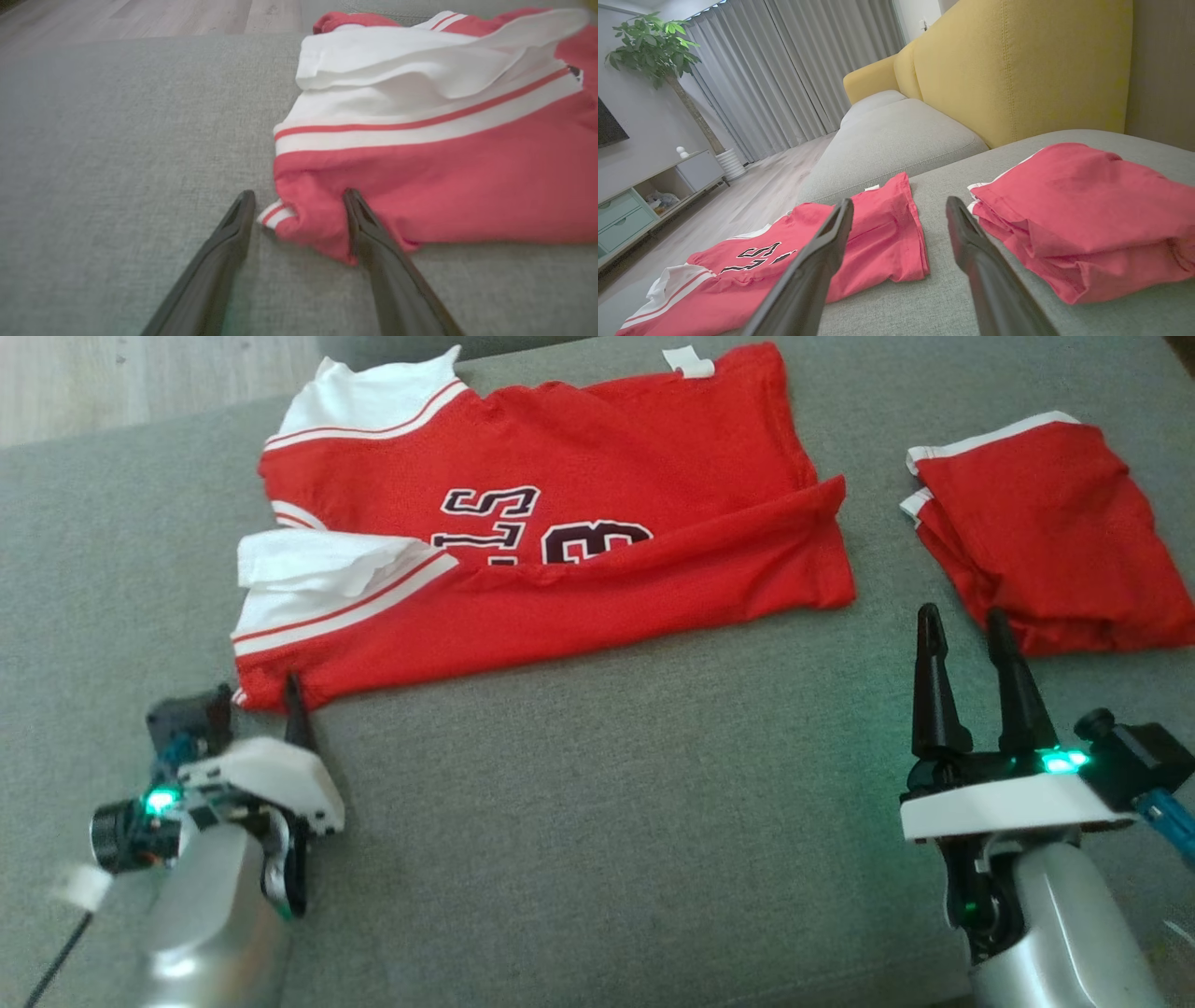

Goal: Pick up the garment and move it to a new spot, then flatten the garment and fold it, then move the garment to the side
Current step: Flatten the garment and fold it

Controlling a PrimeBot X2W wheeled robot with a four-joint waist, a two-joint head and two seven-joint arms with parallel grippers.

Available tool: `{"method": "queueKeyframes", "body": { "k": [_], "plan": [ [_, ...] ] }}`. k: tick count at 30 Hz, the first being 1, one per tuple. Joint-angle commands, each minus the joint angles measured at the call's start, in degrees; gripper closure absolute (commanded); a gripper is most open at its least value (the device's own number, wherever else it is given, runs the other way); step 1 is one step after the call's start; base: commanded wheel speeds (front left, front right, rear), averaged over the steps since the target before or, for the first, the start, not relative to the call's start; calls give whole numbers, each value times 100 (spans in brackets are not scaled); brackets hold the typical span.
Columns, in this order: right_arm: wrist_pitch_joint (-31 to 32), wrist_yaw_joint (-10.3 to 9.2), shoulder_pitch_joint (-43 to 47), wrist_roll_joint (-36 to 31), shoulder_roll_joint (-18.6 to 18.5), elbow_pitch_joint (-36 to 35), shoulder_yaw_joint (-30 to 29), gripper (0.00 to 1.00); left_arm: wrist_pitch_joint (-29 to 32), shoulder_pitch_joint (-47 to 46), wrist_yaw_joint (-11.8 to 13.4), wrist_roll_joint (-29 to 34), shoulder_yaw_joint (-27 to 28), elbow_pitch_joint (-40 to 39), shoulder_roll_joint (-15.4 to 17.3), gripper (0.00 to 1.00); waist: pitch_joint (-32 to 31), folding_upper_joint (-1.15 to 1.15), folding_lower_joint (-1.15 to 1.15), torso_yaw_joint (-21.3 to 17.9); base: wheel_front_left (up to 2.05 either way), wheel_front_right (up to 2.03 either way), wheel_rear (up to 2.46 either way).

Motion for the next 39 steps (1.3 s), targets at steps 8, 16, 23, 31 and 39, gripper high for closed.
{"method": "queueKeyframes", "body": {
  "k": [8,16,23,31,39],
  "plan": [
    [-62,-4,-207,143,-18,-302,190,0,-7,-416,-75,-175,188,468,173,0,85,0,-1,-62,0,0,0],
    [-62,-4,-242,172,-18,-312,222,0,-104,-627,-165,-315,247,749,205,0,122,0,-1,-73,0,0,0],
    [-62,-4,-241,171,-18,-247,207,0,35,-726,-311,-384,176,1084,187,100,60,0,-1,-57,0,0,0],
    [-56,-4,-423,-100,-18,358,236,0,-469,-867,-571,-256,-89,838,94,100,-91,0,-1,121,0,0,0],
    [782,-4,-1484,-64,-18,1987,26,0,-993,-1080,-693,236,-591,-300,102,100,-47,0,-1,392,0,0,0]
  ]
}}
